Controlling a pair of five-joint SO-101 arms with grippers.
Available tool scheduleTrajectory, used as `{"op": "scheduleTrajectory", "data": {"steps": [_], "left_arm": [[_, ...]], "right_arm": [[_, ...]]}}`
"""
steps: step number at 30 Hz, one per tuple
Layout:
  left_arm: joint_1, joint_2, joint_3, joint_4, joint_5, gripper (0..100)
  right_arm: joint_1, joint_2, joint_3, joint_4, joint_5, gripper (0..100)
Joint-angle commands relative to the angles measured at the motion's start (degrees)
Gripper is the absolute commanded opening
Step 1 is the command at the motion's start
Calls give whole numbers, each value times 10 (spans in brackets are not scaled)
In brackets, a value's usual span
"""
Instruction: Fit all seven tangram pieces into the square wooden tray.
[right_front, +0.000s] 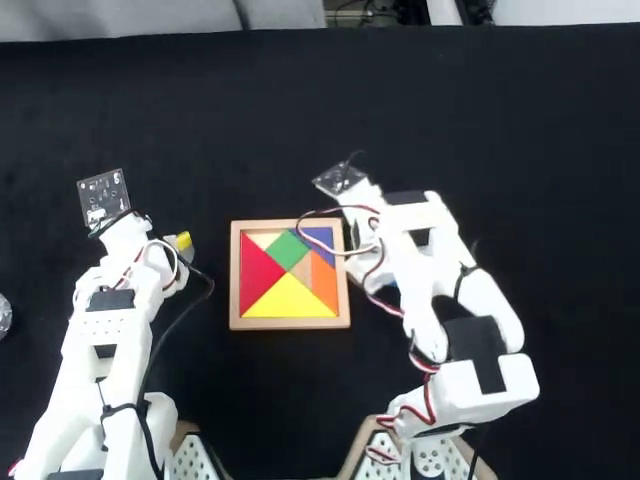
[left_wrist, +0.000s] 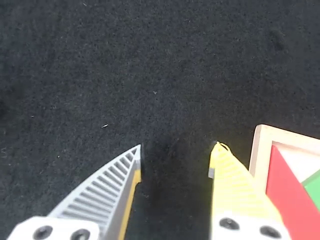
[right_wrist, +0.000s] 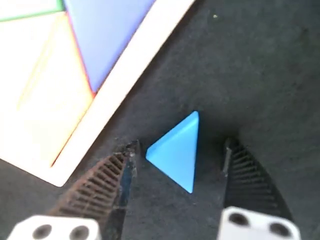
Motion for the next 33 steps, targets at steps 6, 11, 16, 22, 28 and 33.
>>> {"op": "scheduleTrajectory", "data": {"steps": [6, 11, 16, 22, 28, 33], "left_arm": [[7, -11, -4, -10, -4, 223], [7, -11, -4, -10, -4, 223], [7, -11, -4, -10, -4, 223], [7, -11, -4, -10, -4, 223], [7, -11, -4, -10, -4, 223], [7, -11, -4, -10, -4, 223]], "right_arm": [[18, 3, -12, -7, 2, 266], [17, 4, -1, -33, 2, 166], [18, 1, -2, -34, 2, 136], [15, -44, -56, 8, 71, 134], [-40, -117, -155, 103, 237, 134], [-134, -117, -198, 105, 275, 137]]}}
